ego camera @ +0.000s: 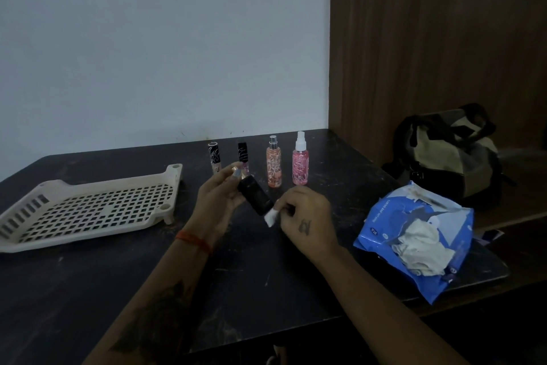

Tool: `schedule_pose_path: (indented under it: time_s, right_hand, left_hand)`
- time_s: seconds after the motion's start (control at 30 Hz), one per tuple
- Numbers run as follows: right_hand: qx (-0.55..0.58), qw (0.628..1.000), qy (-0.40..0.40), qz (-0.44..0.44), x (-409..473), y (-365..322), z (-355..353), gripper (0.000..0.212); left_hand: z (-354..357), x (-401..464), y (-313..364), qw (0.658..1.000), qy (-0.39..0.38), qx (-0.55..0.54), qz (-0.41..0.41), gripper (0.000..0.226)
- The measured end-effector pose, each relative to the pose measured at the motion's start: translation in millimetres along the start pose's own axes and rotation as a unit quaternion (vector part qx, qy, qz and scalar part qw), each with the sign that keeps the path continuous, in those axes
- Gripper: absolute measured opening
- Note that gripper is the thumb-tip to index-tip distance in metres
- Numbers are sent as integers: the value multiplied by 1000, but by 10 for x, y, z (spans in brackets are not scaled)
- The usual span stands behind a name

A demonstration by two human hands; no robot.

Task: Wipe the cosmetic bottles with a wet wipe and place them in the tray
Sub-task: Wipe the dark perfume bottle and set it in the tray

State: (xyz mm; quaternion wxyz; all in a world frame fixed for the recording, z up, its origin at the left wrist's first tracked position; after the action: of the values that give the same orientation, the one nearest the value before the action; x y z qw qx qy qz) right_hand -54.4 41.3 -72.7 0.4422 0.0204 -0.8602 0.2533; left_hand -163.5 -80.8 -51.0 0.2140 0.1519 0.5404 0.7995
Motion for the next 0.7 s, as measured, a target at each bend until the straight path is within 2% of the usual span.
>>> schedule_pose_path:
  time_s: [0.1,0.47,0.57,0.7]
  right_hand:
    - [11,995,84,58,39,26,-53,16]
    - [84,988,116,56,81,-24,-86,14]
    - [73,989,129,9,212,-61,-144,14]
    - [44,994,80,-67,331,-180,-89,13]
  left_hand:
    - [34,-28,23,998,-12,47,26,19]
    - [185,-150,37,969,-42,221,102,37]
    - [232,-154,29,964,-52,234,114,40]
    - [261,-106,34,973,-42,211,82,35]
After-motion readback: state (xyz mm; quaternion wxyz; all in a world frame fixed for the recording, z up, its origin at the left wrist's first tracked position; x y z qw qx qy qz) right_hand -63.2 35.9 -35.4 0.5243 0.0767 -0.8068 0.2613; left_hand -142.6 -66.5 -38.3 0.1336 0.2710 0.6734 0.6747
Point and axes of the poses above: each hand's wrist, its own x-axis towards the middle knuckle, its own z-axis out of the palm, y = z × x, the point moved 1 cm from there along x, towards the middle knuckle, and after that the axes turned 9 degrees about -z, right-handed, at the moved point
